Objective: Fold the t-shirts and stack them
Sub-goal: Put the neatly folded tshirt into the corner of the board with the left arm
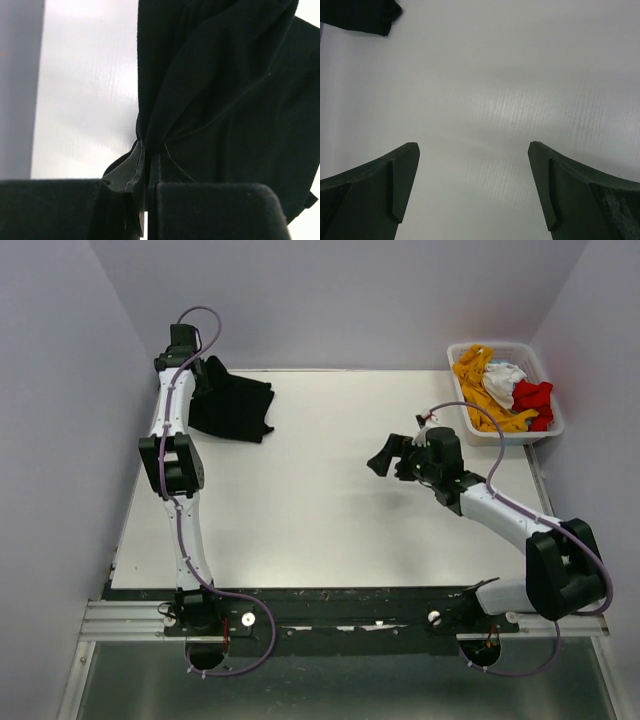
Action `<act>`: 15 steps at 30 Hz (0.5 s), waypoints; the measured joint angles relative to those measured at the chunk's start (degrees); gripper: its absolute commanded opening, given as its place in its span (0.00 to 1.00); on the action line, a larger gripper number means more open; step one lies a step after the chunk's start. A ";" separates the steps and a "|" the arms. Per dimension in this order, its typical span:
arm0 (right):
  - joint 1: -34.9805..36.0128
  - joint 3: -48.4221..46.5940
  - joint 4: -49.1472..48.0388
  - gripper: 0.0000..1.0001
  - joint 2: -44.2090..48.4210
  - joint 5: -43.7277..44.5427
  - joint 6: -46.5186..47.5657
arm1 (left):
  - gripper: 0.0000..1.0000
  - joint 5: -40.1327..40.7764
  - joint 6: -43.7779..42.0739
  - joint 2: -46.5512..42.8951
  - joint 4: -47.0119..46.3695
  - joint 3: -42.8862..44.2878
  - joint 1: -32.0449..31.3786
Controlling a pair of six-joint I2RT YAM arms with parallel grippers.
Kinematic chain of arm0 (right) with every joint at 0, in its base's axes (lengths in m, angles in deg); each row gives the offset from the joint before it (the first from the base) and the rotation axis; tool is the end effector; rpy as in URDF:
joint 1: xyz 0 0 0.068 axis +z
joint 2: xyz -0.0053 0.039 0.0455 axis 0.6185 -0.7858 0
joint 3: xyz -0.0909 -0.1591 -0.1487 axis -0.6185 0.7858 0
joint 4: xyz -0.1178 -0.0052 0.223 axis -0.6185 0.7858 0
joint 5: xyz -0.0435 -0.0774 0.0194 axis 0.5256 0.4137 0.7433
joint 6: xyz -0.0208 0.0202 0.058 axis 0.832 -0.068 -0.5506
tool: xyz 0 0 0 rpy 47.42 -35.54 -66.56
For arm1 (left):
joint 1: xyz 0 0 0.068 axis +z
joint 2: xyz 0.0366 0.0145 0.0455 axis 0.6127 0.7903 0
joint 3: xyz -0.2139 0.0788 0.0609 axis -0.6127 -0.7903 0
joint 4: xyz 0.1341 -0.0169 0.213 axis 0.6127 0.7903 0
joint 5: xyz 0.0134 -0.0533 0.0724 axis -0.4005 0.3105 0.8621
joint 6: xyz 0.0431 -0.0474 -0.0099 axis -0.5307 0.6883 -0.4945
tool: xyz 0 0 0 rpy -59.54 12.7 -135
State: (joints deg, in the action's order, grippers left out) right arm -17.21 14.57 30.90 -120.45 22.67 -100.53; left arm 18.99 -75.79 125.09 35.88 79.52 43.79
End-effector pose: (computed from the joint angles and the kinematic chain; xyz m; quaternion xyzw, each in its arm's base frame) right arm 0.2878 0.1217 0.1874 -0.0046 0.8538 0.2922 0.4308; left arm 0.5032 0.0586 0.2258 -0.1240 0.9332 0.0496 0.3337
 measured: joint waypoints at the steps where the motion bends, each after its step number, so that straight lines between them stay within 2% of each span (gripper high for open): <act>1: 0.00 0.35 0.57 1.00 0.48 0.61 -0.02 | 0.00 0.28 -0.28 0.09 -0.81 0.15 0.33; 5: 0.00 1.73 2.62 1.00 2.91 2.95 -0.44 | 0.00 2.38 -2.01 -0.59 -4.35 -2.34 0.83; 13: 0.00 3.91 4.04 1.00 7.28 6.05 -1.44 | 0.00 6.49 -4.98 -0.07 -7.19 -0.44 1.16; 14: 0.00 4.15 4.15 1.00 7.32 6.45 -1.51 | 0.01 6.71 -5.05 -0.07 -7.63 -0.63 1.18; 15: 0.00 4.31 4.42 1.00 7.32 6.82 -1.53 | 0.09 6.99 -5.16 -0.07 -7.87 -0.76 1.27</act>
State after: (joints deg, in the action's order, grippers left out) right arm -17.21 18.88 35.31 -113.12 29.49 -102.06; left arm 25.98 -80.95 125.02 28.01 78.75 45.05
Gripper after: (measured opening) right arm 0.998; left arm 0.036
